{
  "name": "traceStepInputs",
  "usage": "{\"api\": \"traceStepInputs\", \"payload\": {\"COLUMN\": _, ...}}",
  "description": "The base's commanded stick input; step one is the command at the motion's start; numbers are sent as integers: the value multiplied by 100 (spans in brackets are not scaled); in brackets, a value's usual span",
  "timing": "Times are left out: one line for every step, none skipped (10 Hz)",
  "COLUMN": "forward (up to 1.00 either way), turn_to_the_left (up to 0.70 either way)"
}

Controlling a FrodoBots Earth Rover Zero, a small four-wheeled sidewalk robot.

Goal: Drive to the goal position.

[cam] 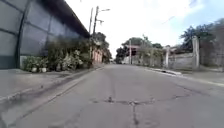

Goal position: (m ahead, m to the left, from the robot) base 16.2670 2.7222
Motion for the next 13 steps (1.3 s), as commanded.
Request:
{"api": "traceStepInputs", "payload": {"forward": 100, "turn_to_the_left": -40}}
{"api": "traceStepInputs", "payload": {"forward": 100, "turn_to_the_left": -40}}
{"api": "traceStepInputs", "payload": {"forward": 100, "turn_to_the_left": -40}}
{"api": "traceStepInputs", "payload": {"forward": 100, "turn_to_the_left": -36}}
{"api": "traceStepInputs", "payload": {"forward": 100, "turn_to_the_left": -1}}
{"api": "traceStepInputs", "payload": {"forward": 100, "turn_to_the_left": 1}}
{"api": "traceStepInputs", "payload": {"forward": 100, "turn_to_the_left": 10}}
{"api": "traceStepInputs", "payload": {"forward": 100, "turn_to_the_left": 6}}
{"api": "traceStepInputs", "payload": {"forward": 100, "turn_to_the_left": 0}}
{"api": "traceStepInputs", "payload": {"forward": 100, "turn_to_the_left": 0}}
{"api": "traceStepInputs", "payload": {"forward": 100, "turn_to_the_left": 0}}
{"api": "traceStepInputs", "payload": {"forward": 100, "turn_to_the_left": 0}}
{"api": "traceStepInputs", "payload": {"forward": 100, "turn_to_the_left": 0}}
